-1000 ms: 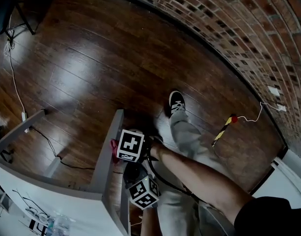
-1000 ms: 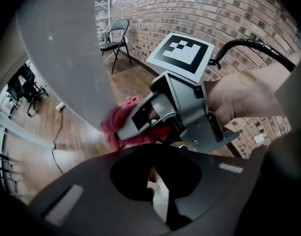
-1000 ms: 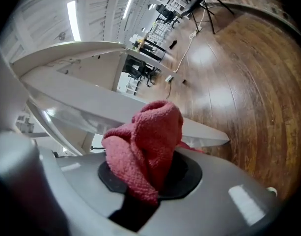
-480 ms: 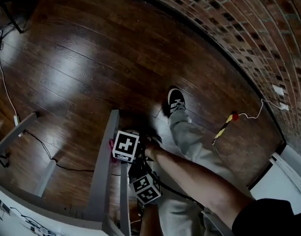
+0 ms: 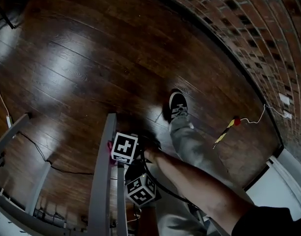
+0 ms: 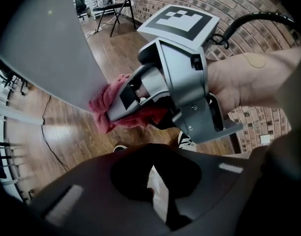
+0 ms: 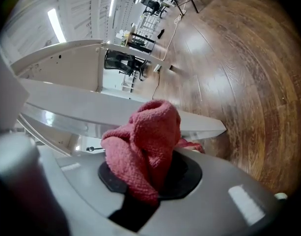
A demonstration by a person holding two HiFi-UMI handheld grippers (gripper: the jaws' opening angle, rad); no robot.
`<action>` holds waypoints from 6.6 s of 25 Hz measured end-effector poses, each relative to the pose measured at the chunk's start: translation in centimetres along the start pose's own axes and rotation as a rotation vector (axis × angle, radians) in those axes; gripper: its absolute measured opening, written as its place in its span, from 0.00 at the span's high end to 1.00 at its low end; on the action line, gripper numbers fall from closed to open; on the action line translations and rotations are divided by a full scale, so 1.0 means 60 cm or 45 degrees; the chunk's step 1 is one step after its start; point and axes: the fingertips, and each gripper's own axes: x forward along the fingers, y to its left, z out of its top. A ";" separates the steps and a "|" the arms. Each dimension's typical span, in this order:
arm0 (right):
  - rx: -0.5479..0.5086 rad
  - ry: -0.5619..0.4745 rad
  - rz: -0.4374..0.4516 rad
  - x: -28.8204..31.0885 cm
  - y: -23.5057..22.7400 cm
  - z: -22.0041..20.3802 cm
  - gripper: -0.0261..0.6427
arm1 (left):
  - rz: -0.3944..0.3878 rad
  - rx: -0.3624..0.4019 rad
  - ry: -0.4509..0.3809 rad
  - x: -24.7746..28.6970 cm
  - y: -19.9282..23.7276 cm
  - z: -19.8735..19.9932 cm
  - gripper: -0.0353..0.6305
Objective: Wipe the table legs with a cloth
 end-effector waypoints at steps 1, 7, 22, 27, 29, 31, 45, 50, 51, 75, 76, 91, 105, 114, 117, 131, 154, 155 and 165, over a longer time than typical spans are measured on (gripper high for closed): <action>0.002 0.002 0.003 0.005 -0.010 -0.001 0.83 | -0.005 0.000 0.008 0.007 -0.001 0.001 0.95; 0.021 -0.013 0.019 0.040 -0.069 -0.002 0.83 | 0.012 0.016 0.045 0.052 0.005 0.005 0.95; 0.069 -0.018 0.047 0.117 -0.211 -0.036 0.83 | 0.045 0.020 0.037 0.158 0.019 0.039 0.95; 0.098 -0.085 0.055 0.139 -0.250 -0.031 0.83 | 0.045 0.041 0.055 0.204 0.031 0.032 0.95; 0.102 -0.090 0.037 0.145 -0.271 -0.030 0.83 | 0.043 0.053 0.059 0.222 0.036 0.033 0.95; 0.097 -0.088 0.015 0.151 -0.290 -0.030 0.83 | 0.038 0.054 0.049 0.237 0.039 0.037 0.95; 0.077 -0.303 -0.512 0.129 -0.437 0.010 0.83 | 0.047 0.024 0.050 0.290 0.063 0.029 0.95; 0.322 -0.484 -0.264 0.125 -0.440 0.062 0.83 | 0.022 -0.025 0.049 0.293 0.064 0.030 0.95; 0.368 -0.511 -0.203 0.130 -0.439 0.072 0.83 | 0.022 -0.026 0.051 0.293 0.067 0.030 0.95; 0.407 -0.414 -0.022 0.142 -0.326 0.086 0.85 | 0.060 -0.010 0.103 0.271 0.079 -0.002 0.95; 0.412 -0.423 -0.005 0.132 -0.311 0.086 0.85 | 0.064 -0.011 0.104 0.264 0.074 -0.002 0.95; 0.330 -0.404 0.023 0.012 -0.061 0.116 0.85 | 0.013 -0.007 0.056 0.071 0.028 0.018 0.95; 0.290 -0.435 0.020 -0.097 0.148 0.134 0.86 | -0.041 0.015 -0.023 -0.131 0.006 0.014 0.95; 0.270 -0.453 0.126 -0.170 0.272 0.137 0.86 | -0.095 0.021 -0.101 -0.229 -0.040 -0.002 0.95; 0.257 -0.440 0.142 -0.190 0.314 0.131 0.86 | -0.117 0.017 -0.097 -0.268 -0.053 -0.017 0.95; 0.145 -0.340 -0.003 -0.277 0.450 0.095 0.85 | -0.239 -0.120 -0.192 -0.415 -0.079 -0.040 0.95; -0.109 -0.445 -0.601 -0.578 0.612 0.012 0.85 | -0.587 0.127 -0.241 -0.629 -0.148 0.040 0.95; -0.134 -0.450 -0.624 -0.584 0.620 0.011 0.85 | -0.600 0.137 -0.248 -0.636 -0.151 0.045 0.94; -0.251 -0.503 -0.790 -0.609 0.669 -0.016 0.86 | -0.684 0.266 -0.339 -0.690 -0.170 0.077 0.94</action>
